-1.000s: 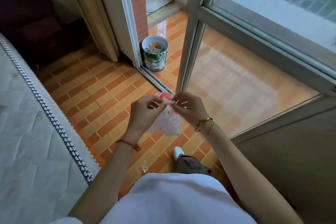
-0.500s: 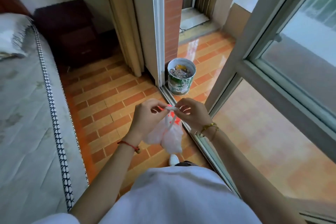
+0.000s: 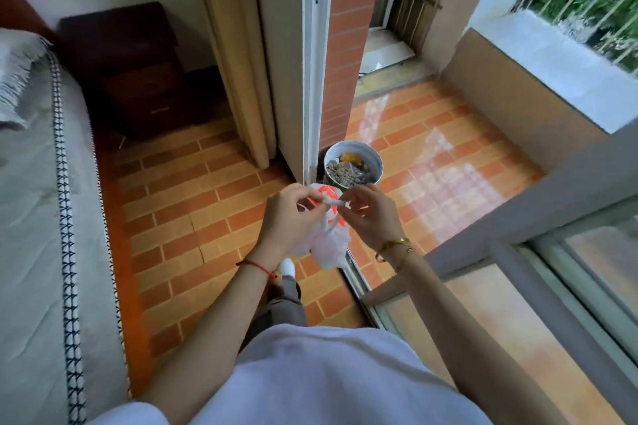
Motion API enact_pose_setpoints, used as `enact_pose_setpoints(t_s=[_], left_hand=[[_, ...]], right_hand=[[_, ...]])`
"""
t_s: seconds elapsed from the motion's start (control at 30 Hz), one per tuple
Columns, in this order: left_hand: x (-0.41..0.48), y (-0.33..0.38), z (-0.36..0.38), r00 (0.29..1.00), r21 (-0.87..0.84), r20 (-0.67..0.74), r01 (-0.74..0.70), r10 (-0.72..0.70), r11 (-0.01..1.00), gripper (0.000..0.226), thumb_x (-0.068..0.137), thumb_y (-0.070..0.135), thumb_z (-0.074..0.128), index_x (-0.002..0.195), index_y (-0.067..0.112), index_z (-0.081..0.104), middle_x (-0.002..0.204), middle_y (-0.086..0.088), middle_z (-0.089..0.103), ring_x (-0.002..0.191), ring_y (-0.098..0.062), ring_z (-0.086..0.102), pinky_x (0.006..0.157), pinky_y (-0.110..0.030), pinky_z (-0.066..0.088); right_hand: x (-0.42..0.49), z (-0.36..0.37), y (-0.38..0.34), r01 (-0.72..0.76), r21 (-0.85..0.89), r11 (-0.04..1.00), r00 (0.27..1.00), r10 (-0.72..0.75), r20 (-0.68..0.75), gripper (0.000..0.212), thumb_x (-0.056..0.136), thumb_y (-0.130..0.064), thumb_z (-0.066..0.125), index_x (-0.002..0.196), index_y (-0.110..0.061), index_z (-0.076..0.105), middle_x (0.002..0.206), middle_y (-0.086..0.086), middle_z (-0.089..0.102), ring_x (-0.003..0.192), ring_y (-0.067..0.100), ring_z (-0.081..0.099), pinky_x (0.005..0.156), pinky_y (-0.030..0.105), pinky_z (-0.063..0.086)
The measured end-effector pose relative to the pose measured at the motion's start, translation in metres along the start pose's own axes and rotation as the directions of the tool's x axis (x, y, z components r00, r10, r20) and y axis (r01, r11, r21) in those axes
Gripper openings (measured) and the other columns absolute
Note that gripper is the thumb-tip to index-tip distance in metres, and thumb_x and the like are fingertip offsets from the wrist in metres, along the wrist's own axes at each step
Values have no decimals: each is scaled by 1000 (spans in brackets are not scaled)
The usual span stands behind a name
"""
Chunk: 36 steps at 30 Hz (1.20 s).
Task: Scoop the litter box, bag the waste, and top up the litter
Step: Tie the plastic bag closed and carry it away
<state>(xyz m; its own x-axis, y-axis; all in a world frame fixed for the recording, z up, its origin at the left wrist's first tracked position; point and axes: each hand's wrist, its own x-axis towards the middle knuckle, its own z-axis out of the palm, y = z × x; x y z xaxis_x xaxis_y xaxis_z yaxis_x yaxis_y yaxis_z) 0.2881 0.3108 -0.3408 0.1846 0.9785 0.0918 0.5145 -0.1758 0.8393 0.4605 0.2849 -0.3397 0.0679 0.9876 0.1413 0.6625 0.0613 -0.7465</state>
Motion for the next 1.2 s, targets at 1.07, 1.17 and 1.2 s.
enact_pose_setpoints(t_s=[1.07,1.17,1.2], left_hand=[[457,-77,121,871,19,474,135,-128,991,13,85,19,73,97,16,74,89,6,71,86,-9,65,76,-16,50],[482,-90,153,853,27,480,218,-204,976,17,83,18,75,100,15,75,92,4,72,88,-11,65,79,-19,51],[489,-95,163,845,35,483,242,-229,970,18,83,18,75,101,15,75,93,4,73,88,-11,65,82,-24,53]], right_hand=[[397,10,171,-419,-156,894,903,429,34,7,84,-16,59,82,-13,65,68,-11,55,60,7,49,54,17,33],[418,12,204,-428,-191,884,888,450,96,9,86,-18,58,86,-12,65,79,-1,66,70,15,56,61,24,41],[424,15,215,-432,-201,879,881,459,114,11,86,-19,58,87,-11,64,82,2,67,71,18,58,62,25,44]])
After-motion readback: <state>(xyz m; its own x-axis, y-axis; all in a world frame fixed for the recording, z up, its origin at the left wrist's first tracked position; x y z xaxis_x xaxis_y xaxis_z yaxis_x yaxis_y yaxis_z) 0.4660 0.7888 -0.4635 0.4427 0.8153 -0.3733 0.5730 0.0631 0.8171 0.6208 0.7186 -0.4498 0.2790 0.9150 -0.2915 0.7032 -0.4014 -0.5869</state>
